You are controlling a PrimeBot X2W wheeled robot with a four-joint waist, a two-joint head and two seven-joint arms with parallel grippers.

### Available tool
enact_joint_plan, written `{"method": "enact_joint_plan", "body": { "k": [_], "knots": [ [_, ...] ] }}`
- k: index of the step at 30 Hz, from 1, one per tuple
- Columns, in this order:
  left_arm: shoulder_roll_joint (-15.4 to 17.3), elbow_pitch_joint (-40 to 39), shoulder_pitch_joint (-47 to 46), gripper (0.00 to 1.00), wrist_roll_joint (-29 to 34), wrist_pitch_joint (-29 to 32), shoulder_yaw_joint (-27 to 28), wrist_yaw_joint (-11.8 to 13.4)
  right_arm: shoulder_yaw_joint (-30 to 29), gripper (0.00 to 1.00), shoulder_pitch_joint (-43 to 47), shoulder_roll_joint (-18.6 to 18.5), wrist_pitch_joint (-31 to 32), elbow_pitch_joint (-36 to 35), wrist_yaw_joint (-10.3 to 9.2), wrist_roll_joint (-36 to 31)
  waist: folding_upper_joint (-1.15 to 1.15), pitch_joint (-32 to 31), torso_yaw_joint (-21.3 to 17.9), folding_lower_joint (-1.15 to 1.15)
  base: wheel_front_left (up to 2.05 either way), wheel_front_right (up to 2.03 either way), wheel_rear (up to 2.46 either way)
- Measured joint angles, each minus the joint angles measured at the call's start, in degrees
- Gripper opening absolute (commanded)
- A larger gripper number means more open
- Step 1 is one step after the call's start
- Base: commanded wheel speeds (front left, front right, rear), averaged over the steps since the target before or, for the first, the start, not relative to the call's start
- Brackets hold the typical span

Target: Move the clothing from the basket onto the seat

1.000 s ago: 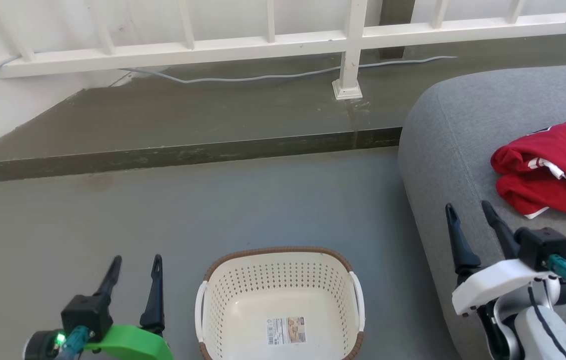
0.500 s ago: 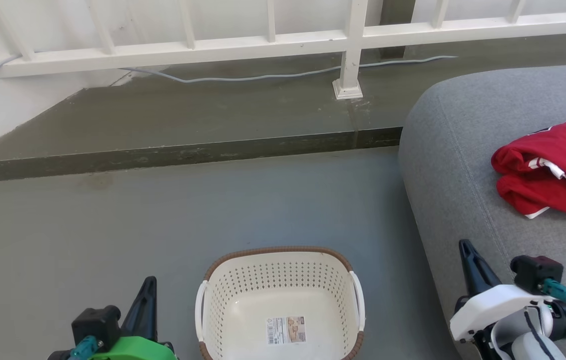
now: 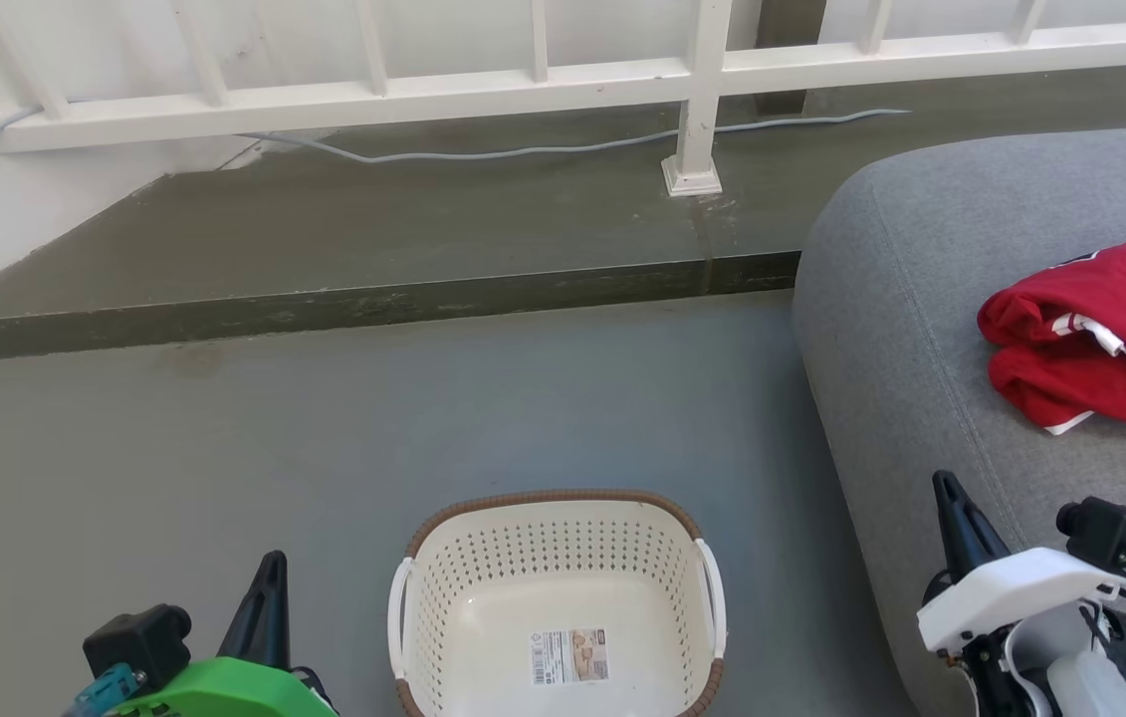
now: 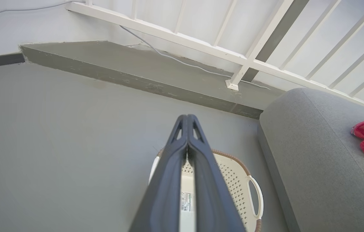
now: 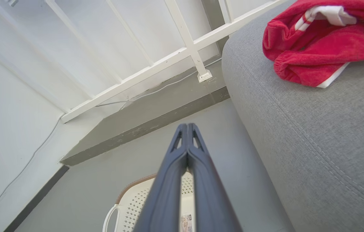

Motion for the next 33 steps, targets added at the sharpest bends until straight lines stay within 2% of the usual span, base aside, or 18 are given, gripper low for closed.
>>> {"method": "enact_joint_plan", "body": {
  "k": [33],
  "knots": [
    [-0.9, 3.3, -2.0, 0.0, -24.6, 4.1, 5.8, -4.4, -5.8, 0.0, -1.8, 1.5, 5.1, 0.2, 2.34, 24.5, 0.0, 0.3, 0.1, 0.0, 0.0, 0.0, 0.0]
  ]
}}
